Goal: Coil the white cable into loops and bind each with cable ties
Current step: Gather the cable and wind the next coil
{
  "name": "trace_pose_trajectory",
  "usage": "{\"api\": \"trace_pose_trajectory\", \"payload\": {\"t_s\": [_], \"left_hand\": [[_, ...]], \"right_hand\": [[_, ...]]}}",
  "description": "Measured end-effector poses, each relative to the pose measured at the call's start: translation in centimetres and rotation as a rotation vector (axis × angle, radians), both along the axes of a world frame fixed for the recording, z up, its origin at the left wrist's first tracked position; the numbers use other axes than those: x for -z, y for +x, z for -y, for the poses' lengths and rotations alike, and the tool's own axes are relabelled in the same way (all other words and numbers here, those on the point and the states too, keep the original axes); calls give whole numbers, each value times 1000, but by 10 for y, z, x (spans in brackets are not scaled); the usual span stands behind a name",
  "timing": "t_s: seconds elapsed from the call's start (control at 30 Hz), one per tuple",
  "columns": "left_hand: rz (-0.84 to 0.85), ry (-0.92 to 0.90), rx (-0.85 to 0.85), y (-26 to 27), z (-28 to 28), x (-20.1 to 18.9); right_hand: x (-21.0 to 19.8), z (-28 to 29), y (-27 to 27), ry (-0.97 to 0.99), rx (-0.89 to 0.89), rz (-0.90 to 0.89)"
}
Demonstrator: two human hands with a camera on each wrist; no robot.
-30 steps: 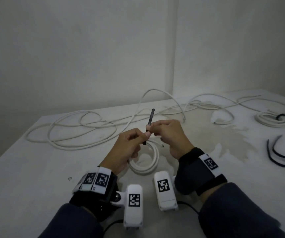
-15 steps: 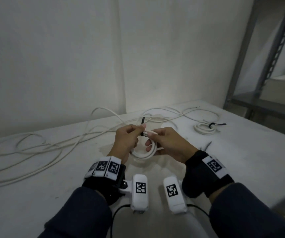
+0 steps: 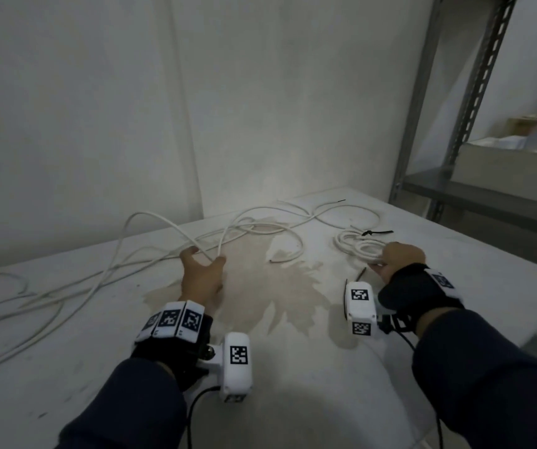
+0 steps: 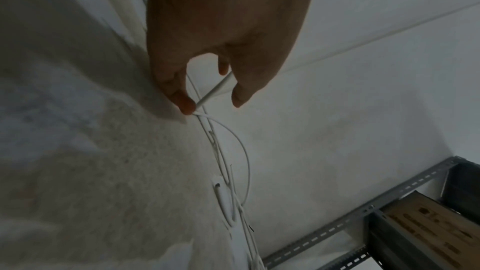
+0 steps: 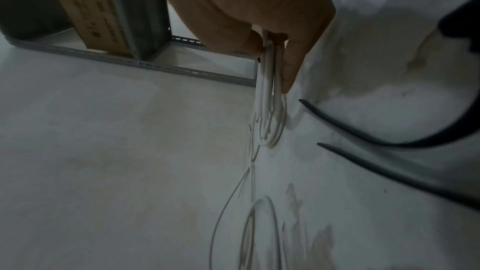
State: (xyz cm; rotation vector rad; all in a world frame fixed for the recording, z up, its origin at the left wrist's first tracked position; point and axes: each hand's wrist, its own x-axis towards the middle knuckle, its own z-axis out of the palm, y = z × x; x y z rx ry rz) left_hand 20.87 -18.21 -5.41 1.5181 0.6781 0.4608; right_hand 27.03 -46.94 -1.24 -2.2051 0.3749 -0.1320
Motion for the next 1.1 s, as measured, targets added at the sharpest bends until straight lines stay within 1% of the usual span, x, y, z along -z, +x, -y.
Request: {"api": "trace_pose_trajectory", "payload": {"t_s": [0.07, 0.1, 0.13, 0.2, 0.23, 0.27, 0.33, 0.37, 0.43, 0.47, 0.53, 0.57, 0.6, 0.63, 0.67, 0.73, 0.8, 0.83, 0.87, 0.93, 1.0, 1.07, 1.1], "left_hand": [[-2, -8, 53, 6, -2, 6], [-12, 3, 59, 8, -3, 9], [-11, 7, 57, 10, -4, 12], [32, 7, 49, 10, -4, 11], [50, 3, 55, 9, -4, 10], [67, -5, 59, 10, -6, 10], [110, -28, 74, 7, -5, 5], [145, -38, 78, 4, -3, 1], [252, -53, 89, -5, 1, -10], [311, -50, 101, -9, 2, -16], [402, -57, 174, -21, 2, -27], [430, -68, 233, -27, -1, -31], [453, -81, 304, -35, -4, -35], [460, -83, 377, -43, -8, -37], [457, -87, 448, -53, -12, -41], [392, -90, 567, -73, -22, -42], [274, -87, 681, -94, -34, -41], [201, -87, 749, -105, -41, -41], [127, -92, 817, -117, -48, -41], [-11, -77, 936, -137, -61, -42], [-143, 11, 1030, -153, -70, -42], [-260, 102, 1066, -167, -76, -43], [-307, 103, 1046, -172, -79, -44]], "right_hand": [[0, 2, 2, -36, 81, -25], [2, 2, 2, -65, 71, -21], [4, 3, 2, -92, 14, -13], [3, -1, -5, -169, 50, -17], [3, -2, -4, -194, 44, -17], [3, -2, -3, -213, 1, -5], [2, -6, 1, -221, 7, -38], [2, -9, 5, -138, 1, -59], [-2, -14, 7, 82, 82, -45], [-3, -20, 7, 146, 105, -57], [-7, -33, 7, 211, 114, -13], [-9, -43, 4, 257, 58, 6], [-10, -56, 1, 343, -31, 29], [-13, -69, -5, 475, -128, 7], [-16, -82, -12, 630, -232, -54], [-21, -101, -22, 899, -401, -205], [-26, -117, -32, 1063, -497, -284], [-27, -124, -34, 1120, -507, -296], [-29, -132, -38, 1127, -510, -303], [-27, -149, -45, 1031, -522, -338], [-22, -167, -56, 936, -530, -380], [-14, -184, -68, 805, -492, -389], [-8, -192, -69, 725, -447, -353]]}}
